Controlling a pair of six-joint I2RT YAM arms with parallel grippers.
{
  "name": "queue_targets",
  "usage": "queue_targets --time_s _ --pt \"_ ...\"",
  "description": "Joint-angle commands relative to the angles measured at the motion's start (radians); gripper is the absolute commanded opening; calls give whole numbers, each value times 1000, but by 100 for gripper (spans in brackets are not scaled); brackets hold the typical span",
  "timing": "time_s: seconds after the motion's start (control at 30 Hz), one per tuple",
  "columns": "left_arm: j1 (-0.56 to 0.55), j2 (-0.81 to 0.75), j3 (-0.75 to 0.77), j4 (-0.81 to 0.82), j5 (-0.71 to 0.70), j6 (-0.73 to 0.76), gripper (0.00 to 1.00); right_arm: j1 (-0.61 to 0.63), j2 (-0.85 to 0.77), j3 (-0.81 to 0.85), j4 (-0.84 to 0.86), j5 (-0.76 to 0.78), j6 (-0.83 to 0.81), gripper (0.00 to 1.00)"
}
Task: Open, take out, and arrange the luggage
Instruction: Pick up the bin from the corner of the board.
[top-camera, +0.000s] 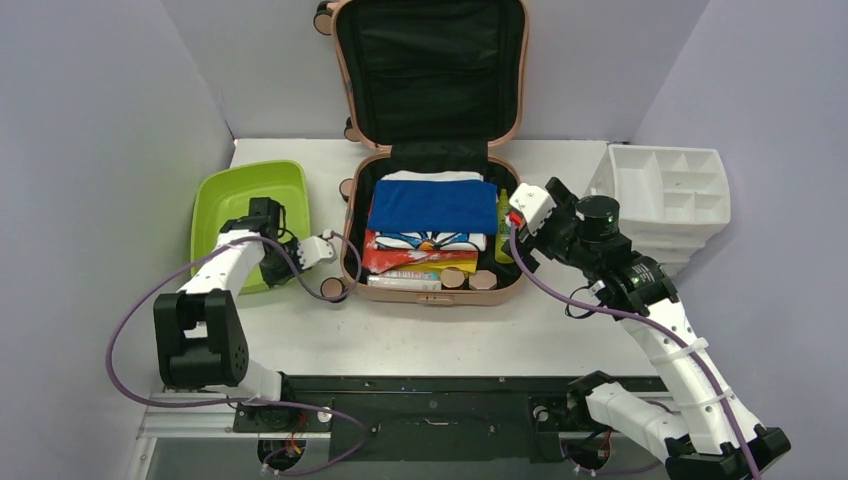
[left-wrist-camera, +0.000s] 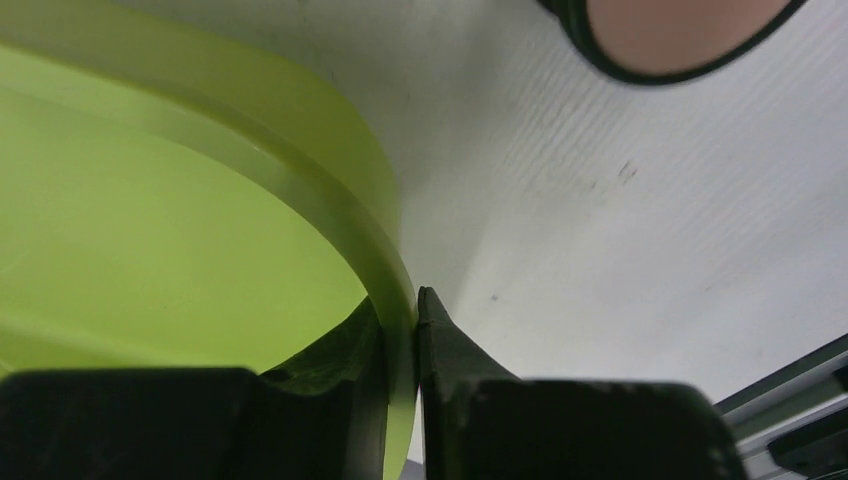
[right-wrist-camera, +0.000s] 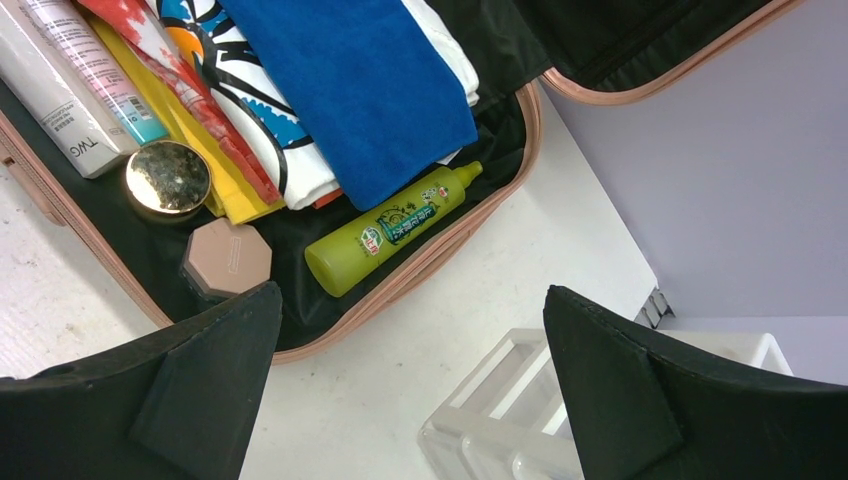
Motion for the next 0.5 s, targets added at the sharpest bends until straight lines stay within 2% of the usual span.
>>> queue_targets --time_s 0.0,0.13,0.47 --pt "-78 -14 71 13 44 -195 0 -9 9 18 43 -23 11 100" --pt "-121 -3 162 14 45 -346 0 -9 10 18 40 -25 12 100" --pt "-148 52 494 -54 54 -682 0 -9 13 19 45 -25 13 100"
